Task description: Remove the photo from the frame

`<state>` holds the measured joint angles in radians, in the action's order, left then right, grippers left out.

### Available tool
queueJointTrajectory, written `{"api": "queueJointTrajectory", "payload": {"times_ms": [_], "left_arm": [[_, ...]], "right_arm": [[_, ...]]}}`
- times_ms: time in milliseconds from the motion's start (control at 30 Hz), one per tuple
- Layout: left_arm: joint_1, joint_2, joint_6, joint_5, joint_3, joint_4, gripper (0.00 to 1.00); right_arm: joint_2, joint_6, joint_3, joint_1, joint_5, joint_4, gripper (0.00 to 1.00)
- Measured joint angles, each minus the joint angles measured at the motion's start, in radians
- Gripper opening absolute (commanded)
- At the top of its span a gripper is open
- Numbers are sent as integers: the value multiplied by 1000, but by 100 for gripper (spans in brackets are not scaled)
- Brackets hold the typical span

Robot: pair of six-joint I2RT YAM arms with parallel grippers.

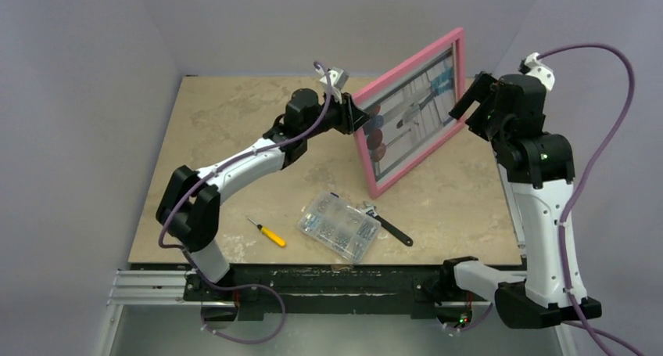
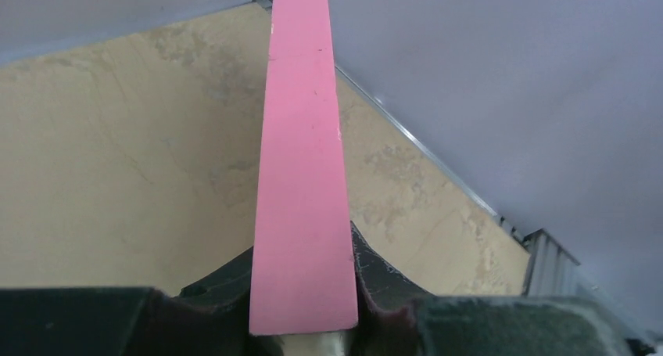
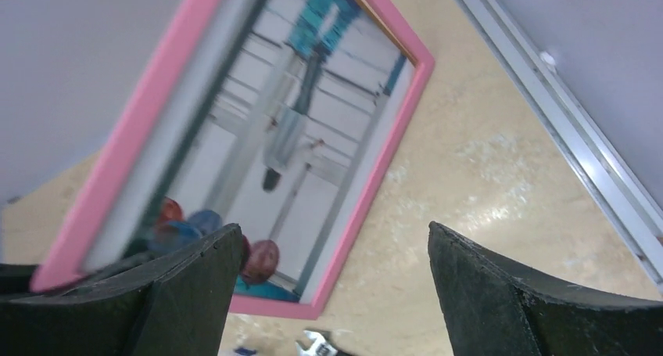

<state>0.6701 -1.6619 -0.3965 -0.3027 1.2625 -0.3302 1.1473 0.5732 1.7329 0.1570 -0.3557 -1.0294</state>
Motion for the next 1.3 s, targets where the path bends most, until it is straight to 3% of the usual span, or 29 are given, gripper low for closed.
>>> {"api": "queueJointTrajectory", "payload": {"times_ms": [233, 433, 733, 900, 1000, 1133, 1167, 1300], "left_arm": [[-111, -220, -409, -123, 121, -28, 0], [-160, -367, -679, -185, 68, -94, 0], [-200, -459, -852, -243, 51, -153, 0], [-214, -487, -877, -271, 51, -101, 1], [-217, -488, -874, -281, 52, -52, 21], [-219, -486, -840, -283, 53, 44, 39], [-219, -485, -824, -276, 53, 75, 48], [-221, -463, -760, -231, 32, 234, 56]], "right_arm": [[-21, -17, -196, 0, -33, -5, 84], [-78, -15, -300, 0, -53, 6, 84], [-90, 5, -501, 0, -50, 74, 91], [15, 106, -602, -3, -34, 100, 95], [98, 152, -661, -33, 14, 148, 94], [182, 184, -747, -96, 96, 240, 91], [200, 188, -764, -105, 114, 266, 90], [259, 199, -803, -110, 168, 355, 88]]}}
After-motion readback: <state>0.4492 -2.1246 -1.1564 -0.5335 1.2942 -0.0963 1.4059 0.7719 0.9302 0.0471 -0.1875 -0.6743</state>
